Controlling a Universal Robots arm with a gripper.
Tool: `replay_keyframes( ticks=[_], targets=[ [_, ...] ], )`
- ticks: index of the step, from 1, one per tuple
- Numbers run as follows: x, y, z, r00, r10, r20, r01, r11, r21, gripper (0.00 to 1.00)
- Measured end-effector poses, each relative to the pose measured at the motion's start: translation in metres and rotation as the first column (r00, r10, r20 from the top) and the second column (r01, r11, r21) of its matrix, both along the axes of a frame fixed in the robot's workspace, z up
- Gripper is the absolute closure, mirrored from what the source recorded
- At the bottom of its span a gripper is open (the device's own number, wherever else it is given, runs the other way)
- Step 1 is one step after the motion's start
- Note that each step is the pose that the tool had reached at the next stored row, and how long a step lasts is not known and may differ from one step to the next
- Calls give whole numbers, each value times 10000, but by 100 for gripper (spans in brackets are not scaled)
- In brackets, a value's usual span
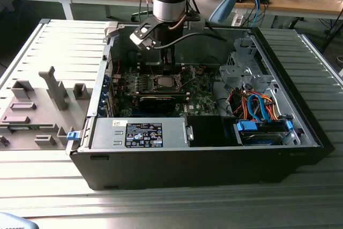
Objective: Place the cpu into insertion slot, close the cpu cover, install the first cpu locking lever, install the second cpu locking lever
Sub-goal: 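Place the cpu into insertion slot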
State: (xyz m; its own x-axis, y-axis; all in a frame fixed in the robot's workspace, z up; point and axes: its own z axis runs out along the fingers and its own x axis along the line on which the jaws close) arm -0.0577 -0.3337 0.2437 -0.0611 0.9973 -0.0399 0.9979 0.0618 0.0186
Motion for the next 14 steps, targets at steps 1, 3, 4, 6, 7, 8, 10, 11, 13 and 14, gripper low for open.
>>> replay_keyframes(
  ticks=[1, 3, 4, 6, 7, 8, 10, 11, 13, 14],
  targets=[
    [0, 0, 10, 10000, 0, 0, 0, 10000, -1, 89],
    [0, 0, 32, 10000, 0, -1, 0, 10000, -1, 89],
    [0, 0, 43, 10000, 0, 0, 0, 10000, 0, 89],
    [0, 0, 90, 10000, 0, 1, 0, 10000, 0, 89],
    [0, 0, 102, 10000, 0, 0, 0, 10000, 0, 89],
    [0, 0, 117, 10000, -1, 0, 1, 10000, 0, 89],
    [0, 0, 166, 10000, 0, 0, 0, 10000, 1, 89],
    [0, 0, 184, 10000, 0, 0, 0, 10000, 0, 89],
    [0, 0, 226, 10000, 0, -1, 0, 10000, -2, 89],
    [0, 0, 242, 10000, 0, -1, 0, 10000, -2, 89]
  ],
)
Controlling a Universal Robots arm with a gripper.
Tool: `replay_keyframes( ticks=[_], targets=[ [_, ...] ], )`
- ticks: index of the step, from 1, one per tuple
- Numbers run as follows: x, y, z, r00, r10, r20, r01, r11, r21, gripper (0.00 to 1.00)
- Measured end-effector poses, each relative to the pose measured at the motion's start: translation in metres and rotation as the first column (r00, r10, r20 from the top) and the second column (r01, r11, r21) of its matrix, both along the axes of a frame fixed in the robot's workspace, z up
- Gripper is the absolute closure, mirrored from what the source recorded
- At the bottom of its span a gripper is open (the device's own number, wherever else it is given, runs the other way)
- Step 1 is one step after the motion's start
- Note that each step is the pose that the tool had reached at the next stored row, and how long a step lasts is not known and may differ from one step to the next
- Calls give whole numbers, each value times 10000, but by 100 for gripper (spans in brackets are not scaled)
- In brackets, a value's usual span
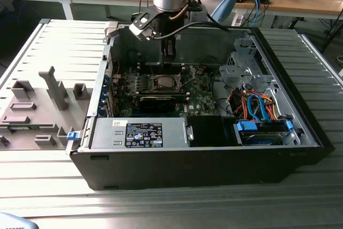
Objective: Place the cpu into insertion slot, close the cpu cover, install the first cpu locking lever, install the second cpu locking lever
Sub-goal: 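Place the cpu into insertion slot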
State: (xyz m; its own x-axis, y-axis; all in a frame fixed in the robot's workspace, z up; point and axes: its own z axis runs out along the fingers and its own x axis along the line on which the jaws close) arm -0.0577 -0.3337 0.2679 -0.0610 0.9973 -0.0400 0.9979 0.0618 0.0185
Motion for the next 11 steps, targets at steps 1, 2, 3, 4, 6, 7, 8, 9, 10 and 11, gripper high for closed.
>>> replay_keyframes(
  ticks=[1, 2, 3, 4, 6, 7, 8, 9, 10, 11],
  targets=[
    [0, 0, 21, 10000, 0, 0, 0, 10000, -2, 89],
    [0, 0, 39, 10000, 1, 1, -1, 10000, -4, 89],
    [0, 0, 56, 10000, 0, 0, 0, 10000, -4, 89],
    [0, 0, 74, 10000, 1, 0, -1, 10000, -7, 89],
    [1, 0, 107, 10000, 1, 1, -1, 10000, -12, 89],
    [0, 0, 138, 10000, 0, 0, 0, 10000, -15, 89],
    [0, 0, 169, 10000, 0, 0, 0, 10000, -20, 89],
    [0, 0, 198, 10000, 0, 0, 0, 10000, -24, 89],
    [0, 0, 207, 10000, 0, 0, 0, 10000, -26, 89],
    [0, 0, 207, 10000, 0, 1, 0, 10000, -23, 89]
  ],
)
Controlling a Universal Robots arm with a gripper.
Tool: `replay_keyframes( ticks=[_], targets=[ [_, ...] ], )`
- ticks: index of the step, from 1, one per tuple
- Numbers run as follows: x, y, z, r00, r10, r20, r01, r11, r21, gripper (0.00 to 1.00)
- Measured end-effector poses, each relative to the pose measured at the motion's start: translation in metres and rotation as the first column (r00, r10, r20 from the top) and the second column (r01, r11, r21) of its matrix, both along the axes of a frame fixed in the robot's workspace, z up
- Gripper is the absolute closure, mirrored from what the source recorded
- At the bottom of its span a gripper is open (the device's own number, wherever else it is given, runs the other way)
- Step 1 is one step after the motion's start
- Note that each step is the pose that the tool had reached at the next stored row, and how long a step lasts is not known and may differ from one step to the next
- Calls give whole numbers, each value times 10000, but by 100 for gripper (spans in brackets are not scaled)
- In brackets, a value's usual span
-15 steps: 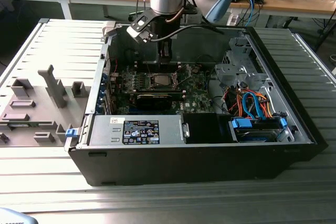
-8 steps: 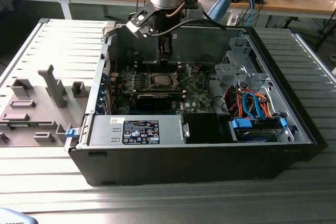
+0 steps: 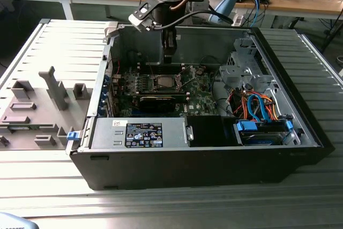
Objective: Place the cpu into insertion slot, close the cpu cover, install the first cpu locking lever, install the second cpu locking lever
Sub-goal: 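Place the cpu into insertion slot, then close the cpu cover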
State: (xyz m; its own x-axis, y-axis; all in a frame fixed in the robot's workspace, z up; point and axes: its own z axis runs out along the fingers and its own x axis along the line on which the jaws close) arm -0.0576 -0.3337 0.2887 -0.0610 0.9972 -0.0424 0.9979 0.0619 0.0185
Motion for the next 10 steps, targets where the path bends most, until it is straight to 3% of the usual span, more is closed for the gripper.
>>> replay_keyframes(
  ticks=[10],
  targets=[
    [0, 0, 1, 10000, -1, -4, 1, 10000, -2, 89]
  ],
)
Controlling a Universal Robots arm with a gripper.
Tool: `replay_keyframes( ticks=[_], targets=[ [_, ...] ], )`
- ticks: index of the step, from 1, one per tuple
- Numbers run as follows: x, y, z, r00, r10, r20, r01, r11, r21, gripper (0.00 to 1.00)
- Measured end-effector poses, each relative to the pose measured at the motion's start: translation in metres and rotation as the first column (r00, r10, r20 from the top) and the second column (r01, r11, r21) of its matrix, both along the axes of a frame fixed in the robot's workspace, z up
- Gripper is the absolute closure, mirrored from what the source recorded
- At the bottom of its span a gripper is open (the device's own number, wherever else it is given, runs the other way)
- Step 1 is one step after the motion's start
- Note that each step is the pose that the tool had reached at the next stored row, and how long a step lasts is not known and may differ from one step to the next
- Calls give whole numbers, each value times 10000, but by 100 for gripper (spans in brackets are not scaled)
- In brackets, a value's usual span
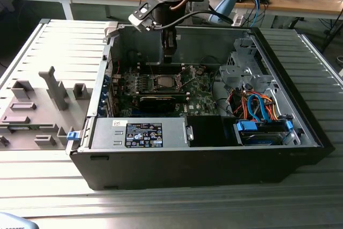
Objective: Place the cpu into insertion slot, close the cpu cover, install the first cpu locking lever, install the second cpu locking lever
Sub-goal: 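Close the cpu cover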
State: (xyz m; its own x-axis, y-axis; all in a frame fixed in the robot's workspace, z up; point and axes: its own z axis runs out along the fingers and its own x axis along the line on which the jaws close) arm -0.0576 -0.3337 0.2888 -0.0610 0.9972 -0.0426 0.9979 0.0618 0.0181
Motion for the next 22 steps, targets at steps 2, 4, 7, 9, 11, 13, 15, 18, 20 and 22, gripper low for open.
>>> replay_keyframes(
  ticks=[2, 4, 7, 9, 11, 13, 15, 18, 20, 22],
  targets=[
    [5, -1, 0, 10000, 2, 0, -2, 10000, 0, 89],
    [28, -1, 0, 10000, 1, 0, -1, 10000, 0, 89],
    [67, -2, 0, 10000, 0, -2, 0, 10000, 0, 89],
    [89, -2, 0, 10000, 1, -3, -1, 10000, 0, 89],
    [119, -2, 0, 10000, 1, -6, -1, 10000, 1, 89],
    [142, -3, 0, 10000, 1, -8, -1, 10000, 1, 89],
    [177, -3, 0, 10000, 0, -10, 0, 10000, 0, 89],
    [207, -3, 0, 10000, 0, -11, 0, 10000, 0, 89],
    [230, -3, 0, 10000, 1, -11, -1, 10000, 1, 89],
    [245, -3, 0, 10000, 1, -12, -1, 10000, 0, 89]
  ],
)
